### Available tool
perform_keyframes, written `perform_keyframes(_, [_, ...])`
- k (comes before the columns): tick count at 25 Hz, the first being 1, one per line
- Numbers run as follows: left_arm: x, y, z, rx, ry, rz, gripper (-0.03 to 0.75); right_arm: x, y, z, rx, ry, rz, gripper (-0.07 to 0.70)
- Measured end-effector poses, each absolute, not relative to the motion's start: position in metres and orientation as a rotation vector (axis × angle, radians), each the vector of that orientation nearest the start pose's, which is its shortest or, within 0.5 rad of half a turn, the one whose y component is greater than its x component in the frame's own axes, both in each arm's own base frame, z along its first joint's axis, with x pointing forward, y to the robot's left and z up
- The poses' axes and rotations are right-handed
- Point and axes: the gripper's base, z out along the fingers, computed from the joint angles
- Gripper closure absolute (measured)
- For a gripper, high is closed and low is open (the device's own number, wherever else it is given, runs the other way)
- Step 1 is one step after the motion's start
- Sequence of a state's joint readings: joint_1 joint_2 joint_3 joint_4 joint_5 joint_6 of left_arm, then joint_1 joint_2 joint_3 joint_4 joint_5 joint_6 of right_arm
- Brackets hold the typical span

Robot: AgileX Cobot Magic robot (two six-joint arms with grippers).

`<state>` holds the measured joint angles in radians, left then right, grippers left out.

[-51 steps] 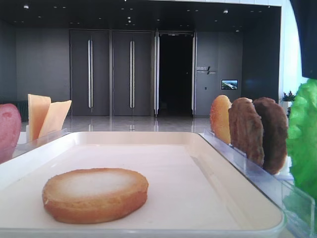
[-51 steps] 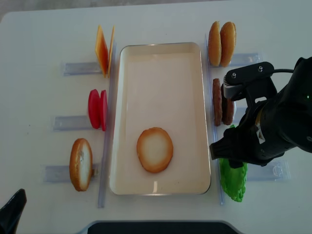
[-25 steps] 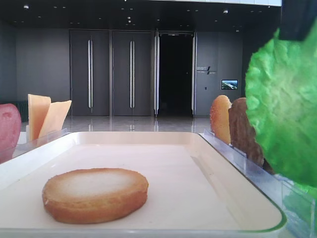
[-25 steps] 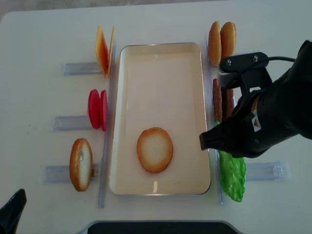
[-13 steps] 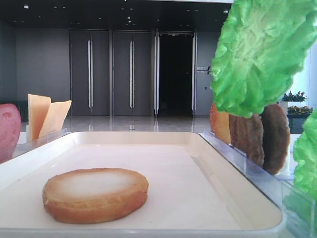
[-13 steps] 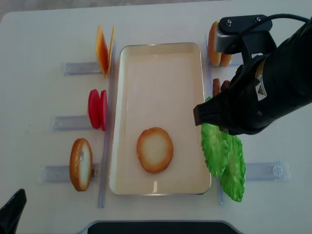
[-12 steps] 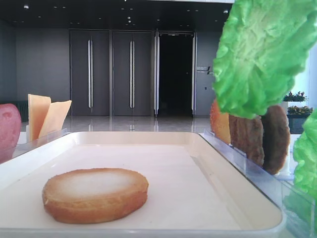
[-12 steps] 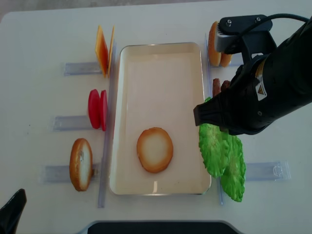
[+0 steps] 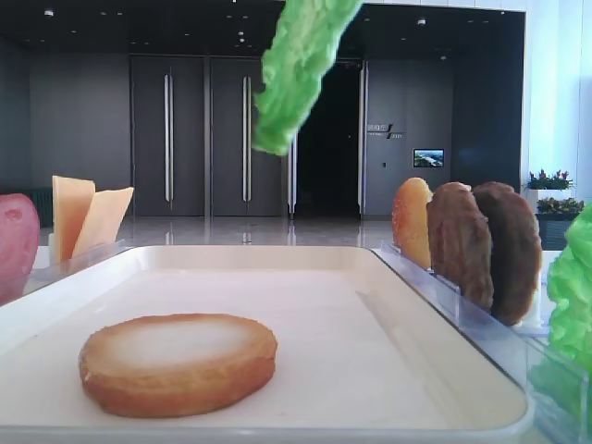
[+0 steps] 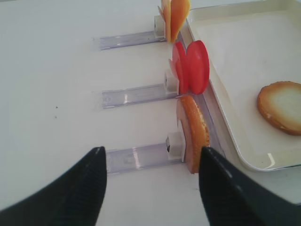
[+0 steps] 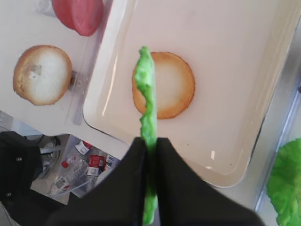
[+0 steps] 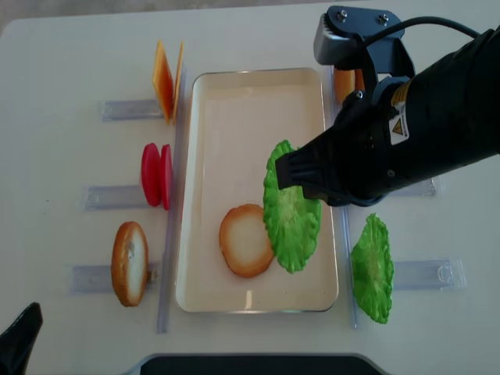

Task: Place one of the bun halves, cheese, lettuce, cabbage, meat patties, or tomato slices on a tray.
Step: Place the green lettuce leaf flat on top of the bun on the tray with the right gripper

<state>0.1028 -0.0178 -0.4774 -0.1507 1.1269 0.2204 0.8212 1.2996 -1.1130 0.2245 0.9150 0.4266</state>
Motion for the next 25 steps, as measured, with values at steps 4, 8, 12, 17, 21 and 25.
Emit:
perform_keyframes(4, [-0.007, -0.013, 0.266, 0.136, 2.101, 0.011, 0.244, 0.176, 0.200, 0.311, -0.384, 2.689, 0.820, 0.580])
perform_keyframes(8, [-0.007, -0.013, 0.266, 0.136, 2.101, 0.011, 0.244, 0.185, 0.196, 0.299, -0.326, 2.632, 1.037, 0.580])
perform_keyframes(12, [-0.007, -0.013, 0.266, 0.136, 2.101, 0.011, 0.244, 0.198, 0.184, 0.295, -0.236, 2.532, 1.210, 0.580])
perform_keyframes(17, [-0.007, -0.013, 0.266, 0.136, 2.101, 0.011, 0.244, 0.208, 0.171, 0.281, -0.145, 2.453, 1.304, 0.580])
perform_keyframes(21, [-0.007, -0.013, 0.266, 0.136, 2.101, 0.011, 0.244, 0.205, 0.175, 0.266, -0.133, 2.425, 1.398, 0.580])
perform_keyframes(25, [-0.007, -0.013, 0.266, 0.136, 2.101, 0.011, 0.244, 0.205, 0.183, 0.252, -0.137, 2.409, 1.449, 0.580])
